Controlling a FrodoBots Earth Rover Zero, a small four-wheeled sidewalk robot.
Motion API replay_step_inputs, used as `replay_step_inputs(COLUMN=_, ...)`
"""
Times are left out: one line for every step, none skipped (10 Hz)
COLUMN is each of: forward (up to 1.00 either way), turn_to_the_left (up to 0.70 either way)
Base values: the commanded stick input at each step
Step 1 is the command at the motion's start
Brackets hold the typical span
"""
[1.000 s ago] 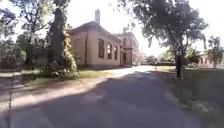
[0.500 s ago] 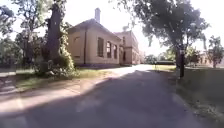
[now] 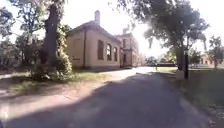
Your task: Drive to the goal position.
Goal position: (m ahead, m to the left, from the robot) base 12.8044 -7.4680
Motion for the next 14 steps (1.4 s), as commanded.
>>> replay_step_inputs(forward=0.60, turn_to_the_left=0.00)
replay_step_inputs(forward=0.60, turn_to_the_left=0.00)
replay_step_inputs(forward=0.60, turn_to_the_left=0.00)
replay_step_inputs(forward=0.60, turn_to_the_left=0.00)
replay_step_inputs(forward=0.60, turn_to_the_left=0.00)
replay_step_inputs(forward=0.60, turn_to_the_left=0.00)
replay_step_inputs(forward=0.60, turn_to_the_left=0.00)
replay_step_inputs(forward=0.60, turn_to_the_left=0.00)
replay_step_inputs(forward=0.60, turn_to_the_left=0.00)
replay_step_inputs(forward=0.60, turn_to_the_left=0.00)
replay_step_inputs(forward=0.60, turn_to_the_left=0.00)
replay_step_inputs(forward=0.60, turn_to_the_left=0.00)
replay_step_inputs(forward=0.60, turn_to_the_left=0.00)
replay_step_inputs(forward=0.60, turn_to_the_left=0.00)
